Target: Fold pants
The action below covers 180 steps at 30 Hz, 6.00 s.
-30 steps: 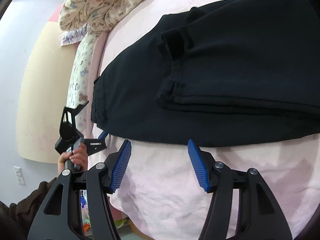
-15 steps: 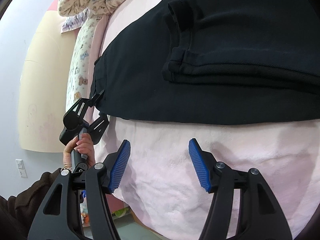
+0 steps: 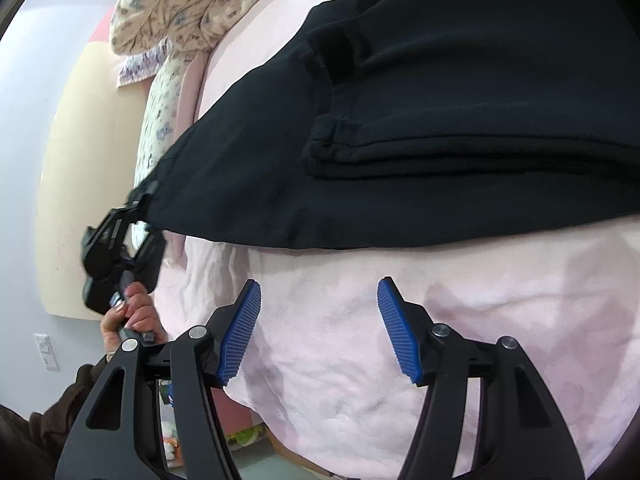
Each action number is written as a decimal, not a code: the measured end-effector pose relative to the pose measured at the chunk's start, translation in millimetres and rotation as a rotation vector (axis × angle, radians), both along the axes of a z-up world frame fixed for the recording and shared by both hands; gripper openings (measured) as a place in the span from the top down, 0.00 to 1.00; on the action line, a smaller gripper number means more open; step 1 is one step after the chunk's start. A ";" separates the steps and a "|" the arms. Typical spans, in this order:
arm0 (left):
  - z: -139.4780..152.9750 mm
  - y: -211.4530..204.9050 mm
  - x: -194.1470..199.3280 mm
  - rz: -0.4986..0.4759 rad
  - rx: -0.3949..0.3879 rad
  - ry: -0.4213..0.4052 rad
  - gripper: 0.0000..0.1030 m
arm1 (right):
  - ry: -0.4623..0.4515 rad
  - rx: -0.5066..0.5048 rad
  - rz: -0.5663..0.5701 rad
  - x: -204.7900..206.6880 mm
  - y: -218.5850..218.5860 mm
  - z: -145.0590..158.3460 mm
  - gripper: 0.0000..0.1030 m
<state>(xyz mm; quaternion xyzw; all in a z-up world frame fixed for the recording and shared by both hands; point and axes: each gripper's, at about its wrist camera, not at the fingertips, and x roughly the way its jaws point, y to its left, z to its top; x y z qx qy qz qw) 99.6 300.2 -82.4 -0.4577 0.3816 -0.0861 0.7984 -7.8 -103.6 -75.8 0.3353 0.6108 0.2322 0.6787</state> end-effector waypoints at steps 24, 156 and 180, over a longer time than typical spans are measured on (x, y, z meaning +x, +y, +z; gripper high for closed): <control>88.5 -262.4 19.4 -0.571 0.140 -0.187 0.86 | 0.032 0.036 -0.243 -40.1 -127.2 -6.8 0.38; -11.5 -347.6 0.7 -0.788 0.647 0.243 0.02 | -0.284 -0.424 -0.027 13.4 -120.1 -0.1 0.57; -38.3 -356.0 41.4 -0.778 0.682 0.313 0.02 | -0.174 -0.657 0.032 95.9 -98.2 -28.7 0.40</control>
